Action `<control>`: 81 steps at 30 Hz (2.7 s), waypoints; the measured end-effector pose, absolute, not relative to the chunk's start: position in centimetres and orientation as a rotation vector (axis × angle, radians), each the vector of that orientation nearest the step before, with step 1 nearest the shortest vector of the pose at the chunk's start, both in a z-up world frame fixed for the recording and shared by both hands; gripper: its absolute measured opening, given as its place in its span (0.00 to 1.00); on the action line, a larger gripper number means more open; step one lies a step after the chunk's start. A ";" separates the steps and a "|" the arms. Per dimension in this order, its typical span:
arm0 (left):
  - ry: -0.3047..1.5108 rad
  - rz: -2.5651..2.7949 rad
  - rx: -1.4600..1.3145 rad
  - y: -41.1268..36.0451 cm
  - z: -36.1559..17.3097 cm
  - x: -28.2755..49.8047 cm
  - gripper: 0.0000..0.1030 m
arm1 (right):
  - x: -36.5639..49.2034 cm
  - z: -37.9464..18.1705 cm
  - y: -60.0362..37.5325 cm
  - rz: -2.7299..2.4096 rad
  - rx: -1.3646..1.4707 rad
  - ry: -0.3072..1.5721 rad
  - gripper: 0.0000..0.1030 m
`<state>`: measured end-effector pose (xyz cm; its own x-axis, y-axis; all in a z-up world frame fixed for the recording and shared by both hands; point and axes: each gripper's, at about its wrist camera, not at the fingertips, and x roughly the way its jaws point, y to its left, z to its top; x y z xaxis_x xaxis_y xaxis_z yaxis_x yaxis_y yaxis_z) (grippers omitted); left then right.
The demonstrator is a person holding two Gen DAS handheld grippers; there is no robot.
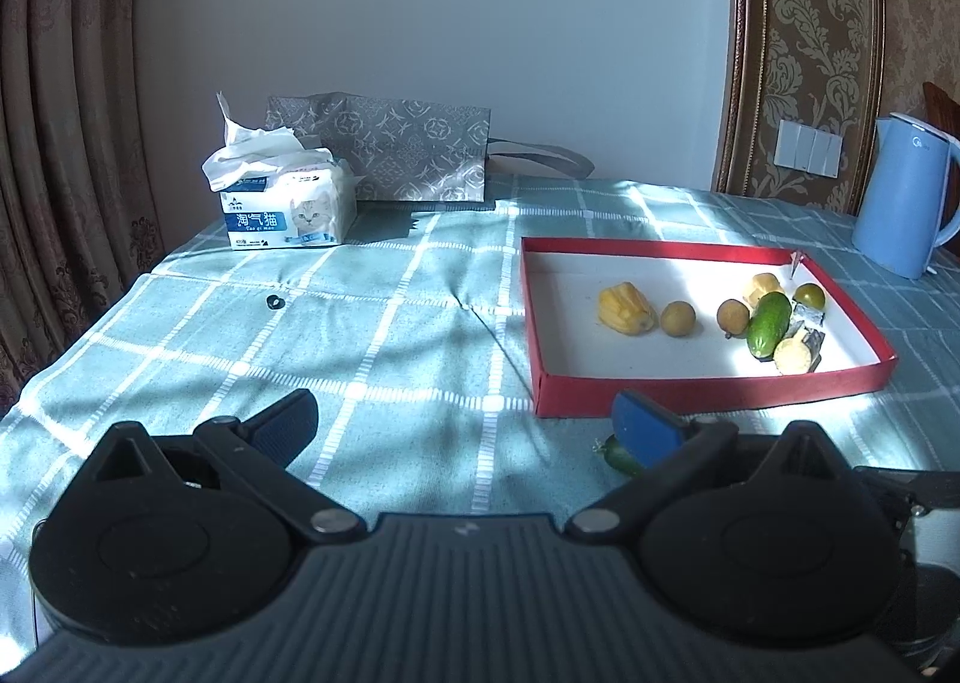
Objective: Organize fruits
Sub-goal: 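Move the open right tool toward the green tomato while the left tool approaches the cucumber chunk, then close the left tool on the green cucumber chunk on the cloth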
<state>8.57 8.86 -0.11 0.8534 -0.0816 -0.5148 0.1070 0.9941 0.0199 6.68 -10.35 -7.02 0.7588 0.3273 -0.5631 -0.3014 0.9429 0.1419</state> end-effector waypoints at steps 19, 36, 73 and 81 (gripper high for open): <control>0.559 -0.185 0.201 4.4 -2.4 7.8 1.00 | 1.5 -5.1 -23.5 0.070 0.063 0.552 0.31; 0.630 0.046 -0.028 6.2 -1.5 8.1 1.00 | 3.0 -2.2 -18.8 0.386 -0.154 0.447 0.88; 0.243 -0.616 0.715 1.4 -0.8 7.6 1.00 | 0.1 -1.8 -20.7 0.574 -0.131 0.546 0.88; 0.422 -1.042 0.992 0.6 -2.3 9.8 1.00 | -0.5 -1.4 -22.2 0.525 -0.048 0.526 0.89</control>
